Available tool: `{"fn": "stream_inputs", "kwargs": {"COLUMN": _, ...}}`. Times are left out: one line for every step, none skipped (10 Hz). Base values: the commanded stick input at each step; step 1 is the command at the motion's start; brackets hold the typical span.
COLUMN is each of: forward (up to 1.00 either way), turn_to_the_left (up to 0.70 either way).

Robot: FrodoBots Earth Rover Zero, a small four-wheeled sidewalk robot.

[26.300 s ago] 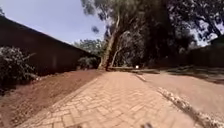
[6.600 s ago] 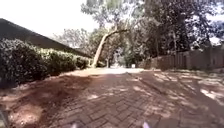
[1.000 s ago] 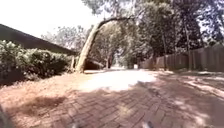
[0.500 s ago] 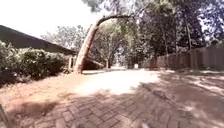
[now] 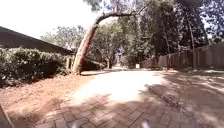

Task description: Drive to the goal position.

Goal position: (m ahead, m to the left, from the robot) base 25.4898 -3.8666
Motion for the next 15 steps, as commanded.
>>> {"fn": "stream_inputs", "kwargs": {"forward": 0.0, "turn_to_the_left": 0.0}}
{"fn": "stream_inputs", "kwargs": {"forward": 0.0, "turn_to_the_left": 0.0}}
{"fn": "stream_inputs", "kwargs": {"forward": 0.27, "turn_to_the_left": 0.0}}
{"fn": "stream_inputs", "kwargs": {"forward": 0.61, "turn_to_the_left": 0.0}}
{"fn": "stream_inputs", "kwargs": {"forward": 0.7, "turn_to_the_left": 0.0}}
{"fn": "stream_inputs", "kwargs": {"forward": 0.7, "turn_to_the_left": 0.0}}
{"fn": "stream_inputs", "kwargs": {"forward": 0.7, "turn_to_the_left": 0.0}}
{"fn": "stream_inputs", "kwargs": {"forward": 0.7, "turn_to_the_left": 0.0}}
{"fn": "stream_inputs", "kwargs": {"forward": 0.7, "turn_to_the_left": 0.0}}
{"fn": "stream_inputs", "kwargs": {"forward": 0.7, "turn_to_the_left": 0.0}}
{"fn": "stream_inputs", "kwargs": {"forward": 0.7, "turn_to_the_left": 0.0}}
{"fn": "stream_inputs", "kwargs": {"forward": 0.7, "turn_to_the_left": 0.0}}
{"fn": "stream_inputs", "kwargs": {"forward": 0.7, "turn_to_the_left": 0.0}}
{"fn": "stream_inputs", "kwargs": {"forward": 0.7, "turn_to_the_left": 0.0}}
{"fn": "stream_inputs", "kwargs": {"forward": 0.7, "turn_to_the_left": 0.0}}
